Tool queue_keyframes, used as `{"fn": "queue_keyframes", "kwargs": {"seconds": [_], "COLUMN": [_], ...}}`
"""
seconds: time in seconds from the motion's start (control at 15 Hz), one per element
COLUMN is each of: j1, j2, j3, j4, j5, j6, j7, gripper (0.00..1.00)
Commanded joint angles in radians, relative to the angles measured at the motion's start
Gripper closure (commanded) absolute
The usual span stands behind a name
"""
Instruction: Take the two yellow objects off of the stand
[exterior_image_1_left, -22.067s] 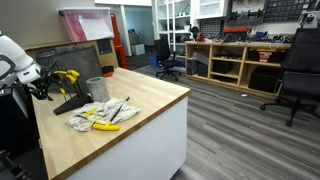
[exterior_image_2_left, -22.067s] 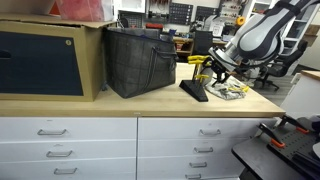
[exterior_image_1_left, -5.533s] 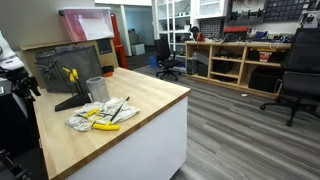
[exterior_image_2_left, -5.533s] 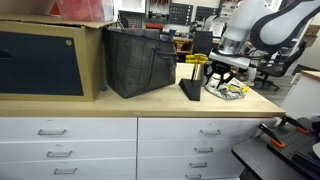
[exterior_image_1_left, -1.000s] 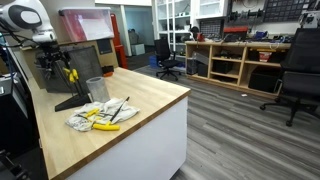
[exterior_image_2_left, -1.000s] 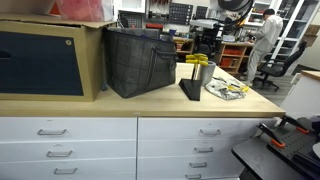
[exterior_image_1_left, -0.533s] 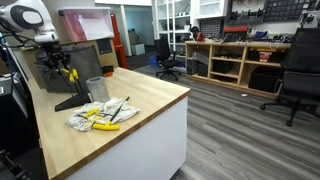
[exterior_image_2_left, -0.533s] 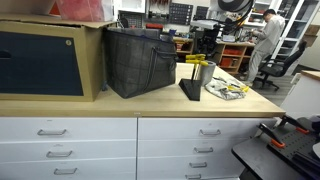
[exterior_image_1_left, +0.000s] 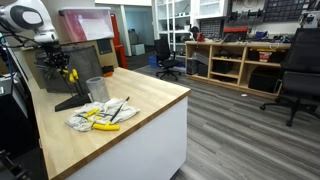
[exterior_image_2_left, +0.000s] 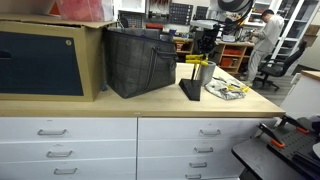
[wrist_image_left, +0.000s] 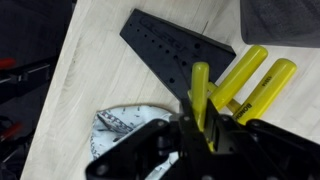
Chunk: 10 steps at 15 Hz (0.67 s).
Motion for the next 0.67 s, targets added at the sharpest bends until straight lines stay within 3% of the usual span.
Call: {"fn": "queue_keyframes", "kwargs": {"seconds": [0.0,0.6], "j1": [0.012,0.005], "j2": [-0.019,-0.107], "j3": [-0.011,0.004], "j4": [-0.003,-0.006], "j5": [-0.007,0.019], "j6": [0.014,-0.013], "j7": [0.028,-0.004], "gripper": [0.96,0.96]}}
